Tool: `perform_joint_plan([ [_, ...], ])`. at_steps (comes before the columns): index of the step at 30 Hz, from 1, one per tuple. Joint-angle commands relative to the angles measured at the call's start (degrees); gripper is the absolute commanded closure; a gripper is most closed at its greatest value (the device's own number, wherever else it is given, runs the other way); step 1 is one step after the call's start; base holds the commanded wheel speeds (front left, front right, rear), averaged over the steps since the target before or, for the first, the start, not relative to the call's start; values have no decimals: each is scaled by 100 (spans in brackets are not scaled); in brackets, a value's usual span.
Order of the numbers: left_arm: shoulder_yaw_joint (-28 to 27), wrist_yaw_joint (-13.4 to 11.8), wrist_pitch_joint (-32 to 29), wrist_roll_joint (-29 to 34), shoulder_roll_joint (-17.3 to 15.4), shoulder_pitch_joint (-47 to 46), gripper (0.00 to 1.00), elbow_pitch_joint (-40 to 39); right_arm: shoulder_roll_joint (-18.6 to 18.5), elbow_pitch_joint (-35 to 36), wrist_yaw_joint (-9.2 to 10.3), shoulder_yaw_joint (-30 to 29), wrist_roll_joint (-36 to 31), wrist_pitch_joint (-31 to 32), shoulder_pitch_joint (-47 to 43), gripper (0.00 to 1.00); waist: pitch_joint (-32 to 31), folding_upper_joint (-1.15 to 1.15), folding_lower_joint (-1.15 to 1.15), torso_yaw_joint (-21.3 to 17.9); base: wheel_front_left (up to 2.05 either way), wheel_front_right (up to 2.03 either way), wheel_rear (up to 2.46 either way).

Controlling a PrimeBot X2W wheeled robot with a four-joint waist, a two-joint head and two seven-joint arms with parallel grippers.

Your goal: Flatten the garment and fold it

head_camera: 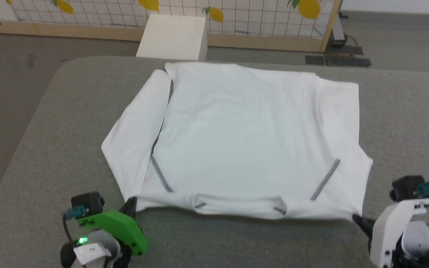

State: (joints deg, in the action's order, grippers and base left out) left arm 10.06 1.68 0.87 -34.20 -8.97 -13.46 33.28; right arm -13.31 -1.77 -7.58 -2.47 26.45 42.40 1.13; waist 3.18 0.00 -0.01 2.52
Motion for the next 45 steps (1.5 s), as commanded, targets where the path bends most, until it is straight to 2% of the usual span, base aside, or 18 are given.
perform_joint_plan([
  [1,-31,-158,-137,10,-129,204,100,-135,-14,175,9,-46,-98,223,-176,100,-66,0,1,-23,0,0,0],
  [5,142,-566,-809,201,-319,598,100,-546,63,592,9,-94,-254,775,-520,100,-70,0,1,-14,0,0,0],
  [8,245,-778,-1240,268,-395,795,100,-818,60,756,9,-65,-529,885,-584,100,-31,0,1,-8,0,0,0],
  [13,340,-938,-1712,258,-447,949,100,-1027,100,566,9,158,-872,800,-483,100,61,0,1,-3,0,0,0],
  [17,336,-1039,-1920,192,-459,977,100,-1093,127,84,9,436,-987,797,-423,100,99,0,1,15,0,0,0],
  [18,286,-1035,-1971,95,-456,978,52,-1141,142,-4,9,491,-974,607,-353,80,89,0,1,6,0,0,0],
  [19,268,-1034,-1984,70,-465,979,0,-1171,126,-3,9,507,-980,537,-330,0,79,0,1,-2,0,0,0],
  [26,68,-1092,-2365,-220,-629,1141,0,-1804,23,261,9,408,-770,378,-355,0,-65,0,1,-52,0,0,0],
  [31,-149,-1260,-2614,-347,-839,1299,0,-2629,122,758,9,-172,-524,465,-441,0,-110,0,1,-62,0,0,0],
  [33,-338,-1339,-2415,-354,-870,1288,0,-2987,171,963,9,-505,-476,472,-355,0,-69,0,1,-84,0,0,0],
  [36,-623,-1312,-1724,-268,-870,1197,0,-3437,275,1158,9,-988,-487,453,-81,0,55,0,1,-121,0,0,0],
  [39,-940,-1245,-671,-84,-803,1071,0,-3593,257,1159,9,-1347,-705,307,410,0,285,0,1,-151,0,0,0],
  [41,-1080,-1158,11,35,-749,970,0,-3596,281,1028,9,-1490,-806,185,802,0,466,0,1,-170,0,0,0],
  [45,-1105,-932,1005,365,-774,780,0,-3485,207,595,9,-1629,-1084,-73,1648,0,907,0,1,-177,0,0,0],
])
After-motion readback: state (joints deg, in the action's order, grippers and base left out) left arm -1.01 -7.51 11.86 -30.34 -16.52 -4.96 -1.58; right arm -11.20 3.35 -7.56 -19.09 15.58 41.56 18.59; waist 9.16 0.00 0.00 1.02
